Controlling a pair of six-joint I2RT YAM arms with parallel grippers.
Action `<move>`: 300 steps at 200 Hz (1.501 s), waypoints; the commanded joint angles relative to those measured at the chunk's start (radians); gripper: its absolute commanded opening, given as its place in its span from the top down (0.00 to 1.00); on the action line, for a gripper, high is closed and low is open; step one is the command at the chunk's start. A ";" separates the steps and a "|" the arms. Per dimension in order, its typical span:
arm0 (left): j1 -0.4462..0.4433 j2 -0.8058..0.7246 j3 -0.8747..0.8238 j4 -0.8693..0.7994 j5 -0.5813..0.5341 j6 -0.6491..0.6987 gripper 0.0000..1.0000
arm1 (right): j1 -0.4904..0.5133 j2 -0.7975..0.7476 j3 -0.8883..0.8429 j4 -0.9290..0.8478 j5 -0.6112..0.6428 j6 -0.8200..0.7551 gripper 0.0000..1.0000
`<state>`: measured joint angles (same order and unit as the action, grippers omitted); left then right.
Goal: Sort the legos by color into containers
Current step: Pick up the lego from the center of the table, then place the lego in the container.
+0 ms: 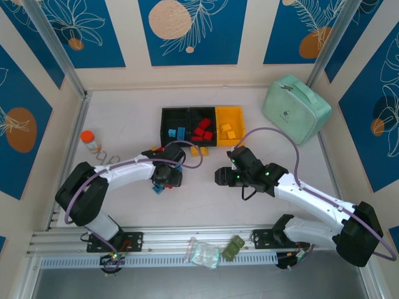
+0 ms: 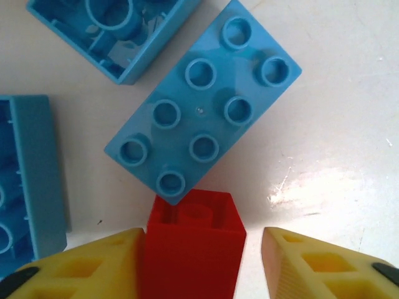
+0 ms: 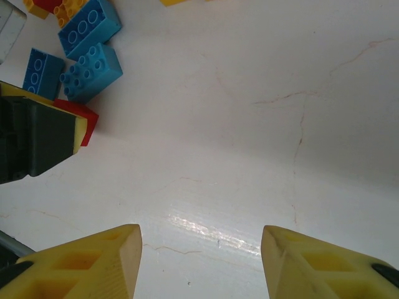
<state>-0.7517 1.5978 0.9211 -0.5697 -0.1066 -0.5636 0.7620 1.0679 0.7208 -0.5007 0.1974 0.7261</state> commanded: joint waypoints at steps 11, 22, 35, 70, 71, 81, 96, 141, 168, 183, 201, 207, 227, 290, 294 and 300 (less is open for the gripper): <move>-0.017 0.021 0.037 -0.039 -0.030 0.008 0.71 | 0.008 -0.015 -0.015 0.012 -0.017 0.021 0.47; -0.018 0.012 0.041 -0.043 -0.029 0.008 0.77 | 0.009 -0.024 -0.019 0.018 -0.031 0.020 0.47; -0.018 -0.006 0.045 -0.043 -0.025 0.007 0.79 | 0.009 -0.040 -0.030 0.033 -0.060 0.016 0.47; -0.019 -0.049 0.076 -0.063 -0.018 0.006 0.83 | 0.011 -0.106 -0.082 0.079 -0.124 0.016 0.47; -0.019 -0.050 0.078 -0.064 -0.018 0.006 0.84 | 0.011 -0.109 -0.084 0.080 -0.126 0.016 0.47; -0.018 -0.054 0.094 -0.069 -0.012 0.008 0.85 | 0.011 -0.130 -0.096 0.085 -0.139 0.017 0.47; -0.019 -0.056 0.134 -0.079 -0.007 0.013 0.86 | 0.011 -0.162 -0.109 0.074 -0.133 0.023 0.47; -0.017 0.044 0.370 -0.134 -0.016 0.082 0.86 | 0.004 -0.249 -0.131 0.030 -0.096 0.040 0.47; -0.014 0.160 0.547 -0.169 -0.037 0.126 0.86 | 0.004 -0.263 -0.142 0.028 -0.095 0.054 0.47; -0.010 0.232 0.644 -0.191 -0.043 0.151 0.86 | 0.006 -0.270 -0.148 0.028 -0.089 0.064 0.47; -0.004 0.318 0.759 -0.218 -0.044 0.173 0.86 | 0.007 -0.282 -0.156 0.027 -0.083 0.073 0.47; -0.002 0.344 0.791 -0.226 -0.048 0.178 0.86 | 0.007 -0.285 -0.157 0.026 -0.080 0.074 0.47; 0.014 0.428 0.891 -0.240 -0.045 0.186 0.86 | 0.007 -0.292 -0.164 0.024 -0.070 0.083 0.47; 0.101 0.648 1.157 -0.240 0.014 0.150 0.83 | 0.008 -0.292 -0.188 0.038 -0.065 0.113 0.47; 0.106 0.659 1.173 -0.239 0.021 0.146 0.83 | 0.008 -0.293 -0.189 0.036 -0.064 0.116 0.47; 0.111 0.677 1.195 -0.240 0.030 0.140 0.83 | 0.008 -0.295 -0.190 0.034 -0.062 0.117 0.47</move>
<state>-0.6727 2.2116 2.0216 -0.7807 -0.1223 -0.4065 0.7666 0.7883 0.5434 -0.4637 0.1200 0.8192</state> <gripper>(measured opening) 0.269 0.532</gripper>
